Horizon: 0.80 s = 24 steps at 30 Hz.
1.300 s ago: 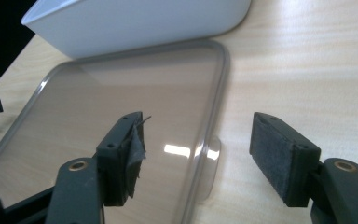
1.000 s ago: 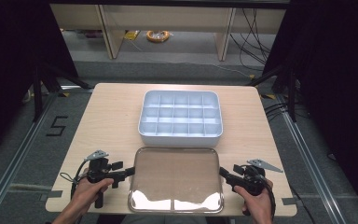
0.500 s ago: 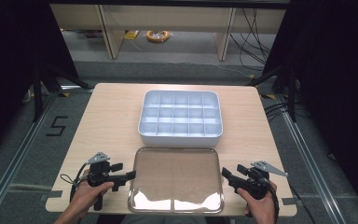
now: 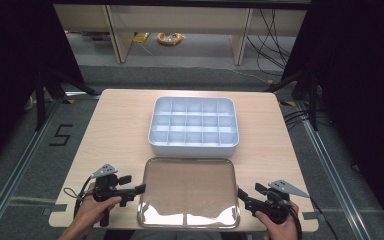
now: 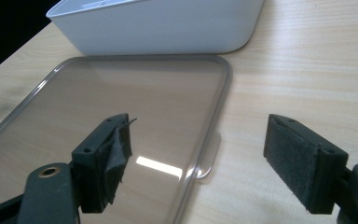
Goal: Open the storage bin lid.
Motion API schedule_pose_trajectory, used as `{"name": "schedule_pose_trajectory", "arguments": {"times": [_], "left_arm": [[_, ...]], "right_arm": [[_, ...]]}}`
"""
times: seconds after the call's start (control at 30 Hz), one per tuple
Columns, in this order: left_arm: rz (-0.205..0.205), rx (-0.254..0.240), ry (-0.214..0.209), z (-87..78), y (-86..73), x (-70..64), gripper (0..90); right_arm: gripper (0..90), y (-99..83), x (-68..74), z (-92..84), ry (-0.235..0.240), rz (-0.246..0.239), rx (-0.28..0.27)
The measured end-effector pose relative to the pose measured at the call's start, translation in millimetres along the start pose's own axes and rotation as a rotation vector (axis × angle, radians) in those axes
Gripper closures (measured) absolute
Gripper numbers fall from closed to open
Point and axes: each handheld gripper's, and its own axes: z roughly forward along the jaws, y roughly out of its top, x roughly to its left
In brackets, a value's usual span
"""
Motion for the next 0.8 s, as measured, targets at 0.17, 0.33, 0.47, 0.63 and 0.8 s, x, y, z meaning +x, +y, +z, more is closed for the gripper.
{"name": "schedule_pose_trajectory", "arguments": {"times": [0.17,0.33,0.47,0.63,0.8], "left_arm": [[0.003,-0.005,0.000,-3.9,-3.0,-1.3,21.8],[0.012,0.006,-0.005,-7.2,-5.3,-1.4,21.2],[0.005,0.005,-0.012,-9.6,-7.6,-2.6,21.1],[0.005,-0.004,-0.013,-15.0,-11.4,-4.6,21.0],[0.011,-0.004,-0.013,-21.4,-16.8,-7.5,21.2]], "right_arm": [[23.1,-5.2,1.8,-3.8,-0.006,-0.013,0.010],[22.1,-7.5,3.6,-7.4,-0.004,-0.027,0.030],[21.2,-11.9,10.0,-8.0,0.012,-0.038,0.038],[21.2,-15.2,9.9,-8.5,0.009,-0.062,0.030],[21.2,-19.4,13.6,-14.7,0.011,-0.022,0.045]]}}
